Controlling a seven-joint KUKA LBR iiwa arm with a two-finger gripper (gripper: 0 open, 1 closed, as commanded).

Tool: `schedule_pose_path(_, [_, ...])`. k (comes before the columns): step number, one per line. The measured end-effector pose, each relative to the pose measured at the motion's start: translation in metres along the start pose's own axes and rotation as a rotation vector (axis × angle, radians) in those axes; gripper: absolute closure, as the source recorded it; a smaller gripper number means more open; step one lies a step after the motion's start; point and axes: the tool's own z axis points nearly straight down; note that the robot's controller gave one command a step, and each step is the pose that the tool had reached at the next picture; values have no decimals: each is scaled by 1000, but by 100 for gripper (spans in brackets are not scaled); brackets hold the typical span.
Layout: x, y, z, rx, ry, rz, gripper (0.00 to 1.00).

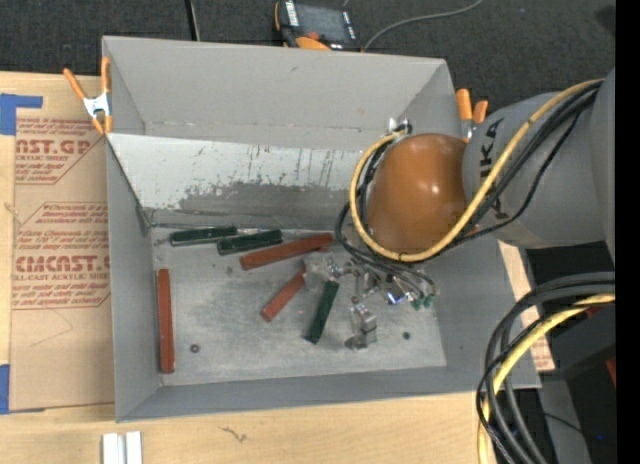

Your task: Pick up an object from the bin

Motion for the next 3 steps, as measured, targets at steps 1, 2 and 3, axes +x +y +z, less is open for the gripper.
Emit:
schedule_pose_path(1, [4,10,29,1,-10,-50,0])
schedule_pose_path(2, [2,10,28,0,-5,-49,0])
schedule_pose_path(3, [3,11,28,-1,-4,-49,100])
